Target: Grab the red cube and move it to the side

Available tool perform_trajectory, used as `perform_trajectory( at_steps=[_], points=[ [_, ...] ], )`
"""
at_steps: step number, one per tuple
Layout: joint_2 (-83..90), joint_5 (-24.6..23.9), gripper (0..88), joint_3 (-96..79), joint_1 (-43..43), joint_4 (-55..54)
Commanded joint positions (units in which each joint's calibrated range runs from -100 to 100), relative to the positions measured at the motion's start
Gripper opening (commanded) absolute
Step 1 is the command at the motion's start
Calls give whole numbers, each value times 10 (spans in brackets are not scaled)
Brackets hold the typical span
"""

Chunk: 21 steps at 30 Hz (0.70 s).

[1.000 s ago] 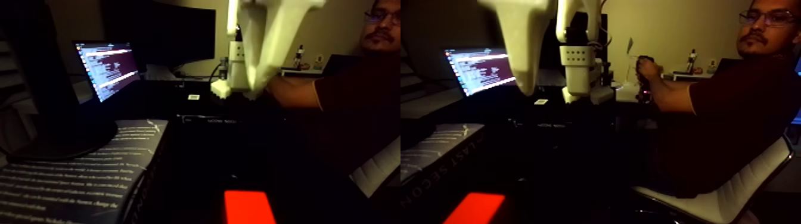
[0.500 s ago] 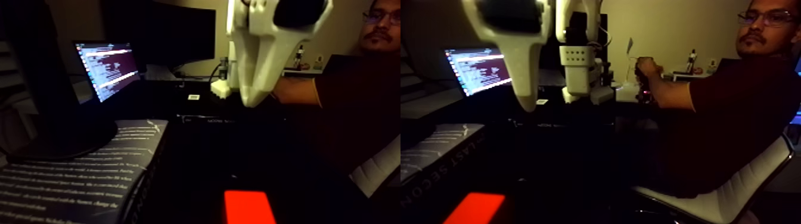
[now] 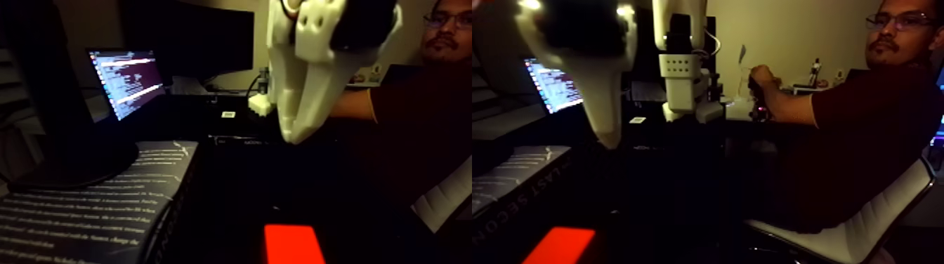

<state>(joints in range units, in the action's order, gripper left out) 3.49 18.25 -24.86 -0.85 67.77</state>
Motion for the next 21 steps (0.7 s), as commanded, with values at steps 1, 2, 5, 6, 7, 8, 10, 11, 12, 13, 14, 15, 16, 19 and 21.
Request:
perform_trajectory(
  at_steps=[1,2,5,6,7,8,10,11,12,13,14,15,16,19,21],
  points=[
    [-6,29,13,37,-5,1],
    [-11,40,13,41,-6,1],
    [-21,69,13,50,-12,5],
    [-26,79,13,50,-15,4],
    [-30,85,13,50,-16,1],
    [-34,92,13,50,-18,0],
    [-42,103,13,50,-21,-1],
    [-46,109,13,50,-23,-2],
    [-49,116,13,53,-25,-2],
    [-51,122,14,59,-26,0],
    [-53,128,22,67,-26,5],
    [-53,137,38,73,-26,12],
    [-54,150,58,79,-26,22],
    [-53,212,107,102,-24,81],
    [-52,248,114,118,-25,123]
  ],
)
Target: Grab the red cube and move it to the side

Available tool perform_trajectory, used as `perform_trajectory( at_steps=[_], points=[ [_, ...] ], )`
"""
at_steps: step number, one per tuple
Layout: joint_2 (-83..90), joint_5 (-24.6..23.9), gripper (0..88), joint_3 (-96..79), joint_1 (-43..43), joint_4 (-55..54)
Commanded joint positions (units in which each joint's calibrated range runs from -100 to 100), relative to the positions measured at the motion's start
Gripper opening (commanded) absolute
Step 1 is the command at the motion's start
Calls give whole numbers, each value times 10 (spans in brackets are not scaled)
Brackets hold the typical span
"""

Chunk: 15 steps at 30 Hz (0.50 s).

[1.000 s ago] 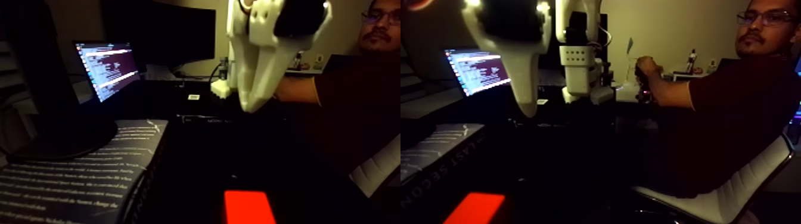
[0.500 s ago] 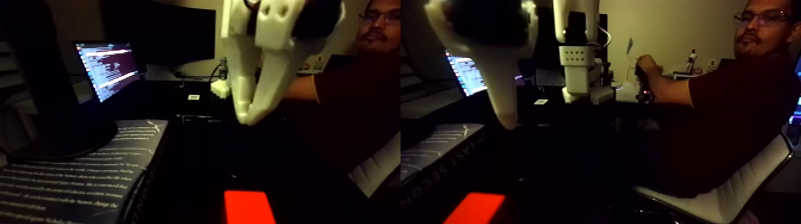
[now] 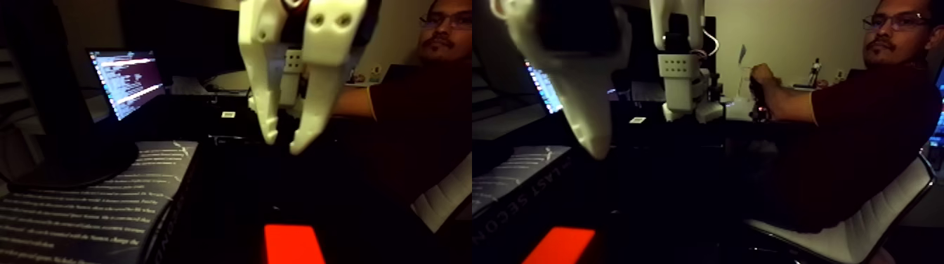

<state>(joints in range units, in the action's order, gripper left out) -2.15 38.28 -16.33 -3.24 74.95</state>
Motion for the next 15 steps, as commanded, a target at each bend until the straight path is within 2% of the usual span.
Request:
perform_trajectory(
  at_steps=[1,8,15],
  points=[
    [5,57,113,43,-2,64],
    [1,76,117,68,15,126],
    [-26,71,113,78,32,88]
  ],
)
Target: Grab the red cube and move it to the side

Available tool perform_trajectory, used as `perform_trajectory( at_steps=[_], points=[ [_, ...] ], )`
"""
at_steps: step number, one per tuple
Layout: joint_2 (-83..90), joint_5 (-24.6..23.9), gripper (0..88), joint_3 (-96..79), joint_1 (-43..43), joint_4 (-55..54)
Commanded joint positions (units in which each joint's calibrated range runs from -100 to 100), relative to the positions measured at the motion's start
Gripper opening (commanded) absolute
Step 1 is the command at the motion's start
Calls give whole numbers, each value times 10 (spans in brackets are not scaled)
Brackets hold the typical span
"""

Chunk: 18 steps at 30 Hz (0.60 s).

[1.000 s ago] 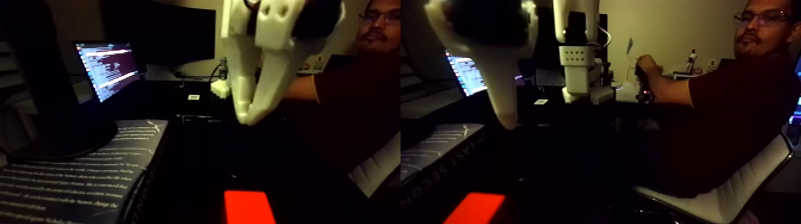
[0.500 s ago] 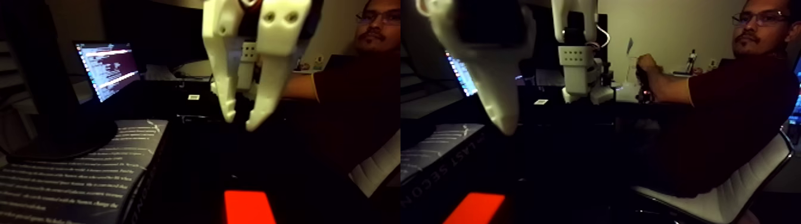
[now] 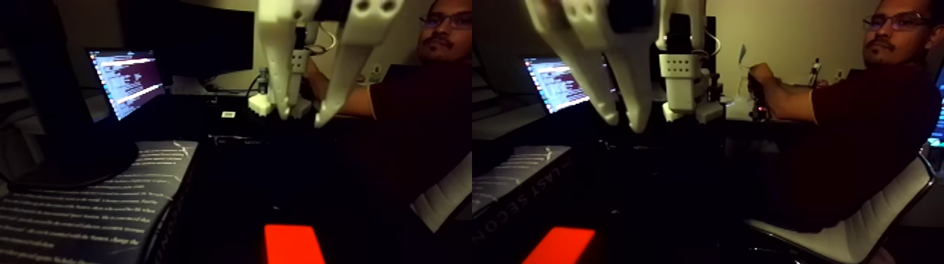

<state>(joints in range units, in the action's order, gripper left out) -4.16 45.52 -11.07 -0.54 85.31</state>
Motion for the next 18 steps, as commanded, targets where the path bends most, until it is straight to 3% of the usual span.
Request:
perform_trajectory(
  at_steps=[1,7,10,18],
  points=[
    [-14,-3,113,30,5,-15],
    [-54,-69,121,36,-5,-108],
    [-64,-73,122,36,-7,-126],
    [-92,-74,224,37,-19,-164]
  ],
)
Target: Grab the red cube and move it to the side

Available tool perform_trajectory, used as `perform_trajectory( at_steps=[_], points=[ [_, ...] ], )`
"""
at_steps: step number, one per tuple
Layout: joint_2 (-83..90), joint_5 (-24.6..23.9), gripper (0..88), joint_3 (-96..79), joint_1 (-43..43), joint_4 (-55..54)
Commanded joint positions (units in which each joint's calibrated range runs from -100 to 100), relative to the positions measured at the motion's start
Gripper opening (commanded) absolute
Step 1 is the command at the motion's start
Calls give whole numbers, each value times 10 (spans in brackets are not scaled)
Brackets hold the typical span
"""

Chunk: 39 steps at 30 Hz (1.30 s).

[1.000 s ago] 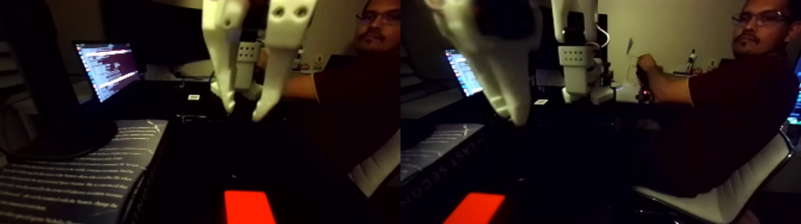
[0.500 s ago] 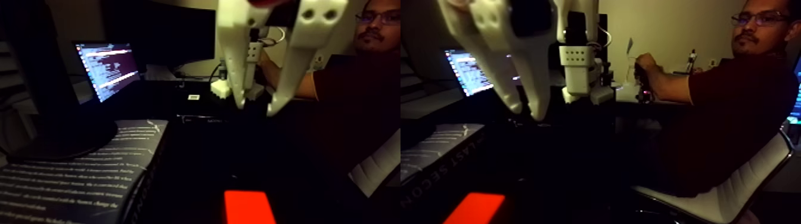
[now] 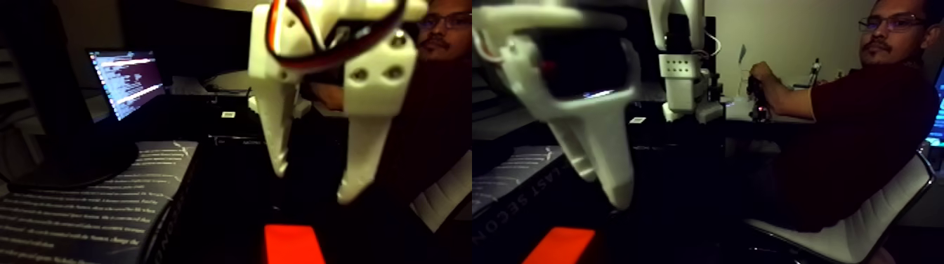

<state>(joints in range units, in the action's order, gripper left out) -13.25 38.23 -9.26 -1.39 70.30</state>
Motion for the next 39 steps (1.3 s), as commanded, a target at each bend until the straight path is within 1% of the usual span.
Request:
perform_trajectory(
  at_steps=[1,4,7,12,17,21,24,29,35,37,39],
  points=[
    [-4,2,225,19,-13,-17],
    [-12,5,236,19,-14,-16],
    [-13,35,269,19,-14,0],
    [-12,84,279,19,-10,40],
    [-12,108,279,19,-9,45],
    [-15,102,279,23,-5,37],
    [-35,87,277,51,-5,39],
    [-63,81,275,130,-15,76],
    [-80,90,274,192,-24,119],
    [-83,108,279,196,-29,129],
    [-88,115,279,201,-30,131]
  ],
)
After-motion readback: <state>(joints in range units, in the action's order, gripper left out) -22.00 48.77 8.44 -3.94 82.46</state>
